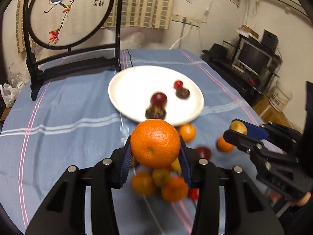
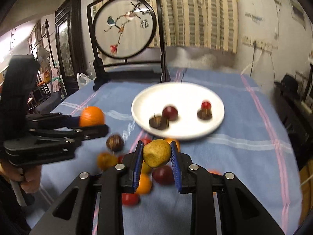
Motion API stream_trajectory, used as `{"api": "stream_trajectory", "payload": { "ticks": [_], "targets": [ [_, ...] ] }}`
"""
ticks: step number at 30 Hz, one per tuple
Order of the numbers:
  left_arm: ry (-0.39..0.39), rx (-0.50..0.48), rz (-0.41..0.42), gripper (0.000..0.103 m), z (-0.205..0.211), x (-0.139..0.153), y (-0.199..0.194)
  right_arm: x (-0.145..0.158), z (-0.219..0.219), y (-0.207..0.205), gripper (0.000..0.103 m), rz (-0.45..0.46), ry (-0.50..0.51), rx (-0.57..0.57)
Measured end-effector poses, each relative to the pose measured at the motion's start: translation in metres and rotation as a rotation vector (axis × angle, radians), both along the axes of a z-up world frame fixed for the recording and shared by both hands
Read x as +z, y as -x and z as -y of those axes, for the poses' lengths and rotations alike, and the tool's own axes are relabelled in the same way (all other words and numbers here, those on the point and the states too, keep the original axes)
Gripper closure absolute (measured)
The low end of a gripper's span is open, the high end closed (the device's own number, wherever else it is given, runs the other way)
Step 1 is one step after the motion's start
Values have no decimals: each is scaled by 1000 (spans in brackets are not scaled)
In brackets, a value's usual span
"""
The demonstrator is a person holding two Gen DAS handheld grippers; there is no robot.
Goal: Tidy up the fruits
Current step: 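Put small yellow fruit on plate with right tool while left tool adds orange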
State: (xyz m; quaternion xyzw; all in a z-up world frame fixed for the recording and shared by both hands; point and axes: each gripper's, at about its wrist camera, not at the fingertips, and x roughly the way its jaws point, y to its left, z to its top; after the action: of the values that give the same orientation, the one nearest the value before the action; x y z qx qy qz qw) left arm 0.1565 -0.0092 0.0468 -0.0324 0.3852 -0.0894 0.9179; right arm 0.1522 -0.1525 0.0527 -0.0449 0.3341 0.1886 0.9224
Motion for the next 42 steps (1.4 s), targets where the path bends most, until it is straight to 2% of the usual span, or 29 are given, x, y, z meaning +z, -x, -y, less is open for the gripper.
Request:
{"api": "stream_trajectory", "payload": {
  "ticks": [4, 8, 11, 20, 21, 22, 23, 24, 25, 29, 32, 34, 42],
  "targets": [
    [-5, 46, -1, 60, 0, 4, -42, 6, -9, -35, 75, 15, 22, -9],
    [-8, 74, -24, 60, -1, -4, -76, -19, -6, -73, 75, -35, 25, -57],
    [-20, 79, -43, 60, 1, -16, -94, -40, 1, -91, 75, -90, -19, -86],
    [-20, 78, -133, 59, 9, -56, -130, -62, 8, -106, 74, -158, -65, -90],
    [-8, 84, -145, 55, 8, -59, -131, -64, 9, -107, 72, -169, -81, -93],
    [7, 90, -144, 52, 7, -59, -129, -66, 10, -108, 70, -180, -87, -95],
    [21, 99, -136, 44, 5, -58, -126, -67, 11, -107, 69, -185, -94, -96],
    [37, 113, -119, 41, 1, -54, -121, -67, 11, -106, 64, -181, -96, -98],
    [46, 119, -109, 41, -1, -52, -117, -66, 12, -104, 60, -178, -96, -100],
    [77, 136, -75, 39, -9, -39, -97, -64, 9, -97, 59, -171, -81, -90],
    [72, 171, -35, 37, -16, -30, -75, -60, 6, -89, 59, -161, -68, -75],
    [69, 184, -22, 31, -19, -26, -61, -55, 7, -85, 58, -147, -66, -75],
    [-12, 191, 3, 18, -27, -27, -1, -44, 13, -45, 57, -124, -83, -46]
  ]
}}
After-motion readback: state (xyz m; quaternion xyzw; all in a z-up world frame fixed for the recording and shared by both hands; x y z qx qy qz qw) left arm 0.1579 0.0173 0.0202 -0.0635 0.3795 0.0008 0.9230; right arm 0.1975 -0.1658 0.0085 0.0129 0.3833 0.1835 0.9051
